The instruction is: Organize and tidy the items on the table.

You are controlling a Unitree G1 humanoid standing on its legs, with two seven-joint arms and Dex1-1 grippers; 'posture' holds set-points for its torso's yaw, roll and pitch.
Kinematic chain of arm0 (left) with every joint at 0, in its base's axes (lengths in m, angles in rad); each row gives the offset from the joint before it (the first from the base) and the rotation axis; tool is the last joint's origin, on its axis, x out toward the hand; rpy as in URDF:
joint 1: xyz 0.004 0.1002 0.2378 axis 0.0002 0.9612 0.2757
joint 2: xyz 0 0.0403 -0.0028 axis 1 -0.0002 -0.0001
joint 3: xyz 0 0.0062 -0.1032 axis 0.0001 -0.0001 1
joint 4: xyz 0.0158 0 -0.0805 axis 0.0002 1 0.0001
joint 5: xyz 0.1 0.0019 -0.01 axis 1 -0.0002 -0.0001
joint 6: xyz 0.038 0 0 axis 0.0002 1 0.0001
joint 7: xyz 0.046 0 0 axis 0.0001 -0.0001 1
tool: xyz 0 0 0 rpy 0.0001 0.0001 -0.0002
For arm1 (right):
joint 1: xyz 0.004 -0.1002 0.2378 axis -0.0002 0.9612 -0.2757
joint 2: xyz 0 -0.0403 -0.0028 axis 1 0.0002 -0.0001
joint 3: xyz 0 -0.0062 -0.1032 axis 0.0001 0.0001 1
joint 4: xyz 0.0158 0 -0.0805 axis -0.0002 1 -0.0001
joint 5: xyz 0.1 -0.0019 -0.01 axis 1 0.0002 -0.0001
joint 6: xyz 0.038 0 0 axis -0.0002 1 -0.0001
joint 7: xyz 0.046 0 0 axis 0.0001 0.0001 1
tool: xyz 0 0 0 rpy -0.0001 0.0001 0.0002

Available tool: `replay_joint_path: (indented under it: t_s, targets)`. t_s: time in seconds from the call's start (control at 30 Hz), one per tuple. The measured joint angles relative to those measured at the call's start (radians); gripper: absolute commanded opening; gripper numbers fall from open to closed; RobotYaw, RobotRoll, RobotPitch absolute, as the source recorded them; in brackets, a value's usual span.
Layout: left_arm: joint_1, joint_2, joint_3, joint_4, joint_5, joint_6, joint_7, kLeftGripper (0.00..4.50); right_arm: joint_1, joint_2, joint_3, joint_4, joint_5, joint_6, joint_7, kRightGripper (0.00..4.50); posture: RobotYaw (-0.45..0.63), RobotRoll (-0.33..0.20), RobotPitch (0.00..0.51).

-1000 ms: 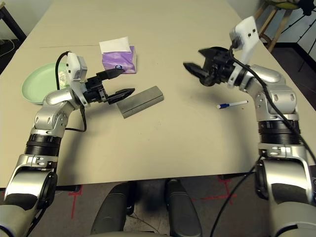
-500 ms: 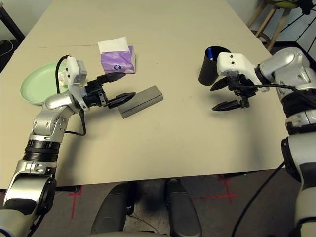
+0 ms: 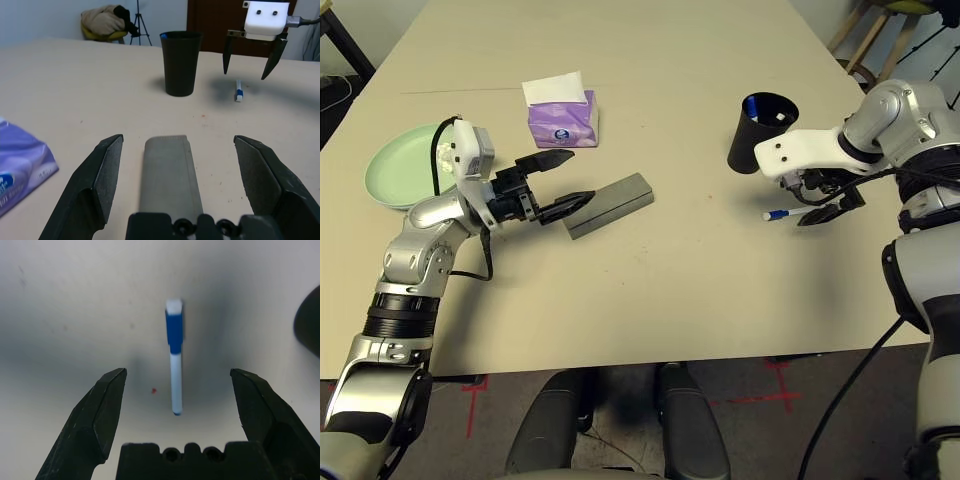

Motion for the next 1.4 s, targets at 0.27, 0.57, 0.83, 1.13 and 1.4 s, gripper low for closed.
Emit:
replay_joint_path:
  t_s: [0.27,0.57,0.83,1.13,1.4]
  targets:
    - [0.014,0.005,0.0,-0.037,-0.017,0.017,0.011,4.5,0.0,0.017,0.003,0.032,-0.043,-0.052,-0.062,4.48,0.19,0.0,0.263]
    - [0.032,0.017,0.001,-0.069,-0.023,0.044,0.02,4.5,0.007,0.022,0.001,0.046,-0.045,-0.056,-0.067,4.48,0.18,0.0,0.299]
    - [0.037,0.023,0.001,-0.071,-0.026,0.058,0.02,4.5,0.017,0.022,-0.004,0.047,-0.044,-0.056,-0.069,4.48,0.18,0.0,0.313]
    - [0.041,0.034,0.001,-0.077,-0.032,0.065,0.021,4.5,0.02,0.022,-0.026,0.048,-0.043,-0.054,-0.067,3.19,0.18,0.0,0.31]
    - [0.041,0.034,0.001,-0.077,-0.032,0.065,0.026,4.5,0.02,0.023,-0.041,0.047,-0.043,-0.055,-0.058,0.32,0.18,0.0,0.292]
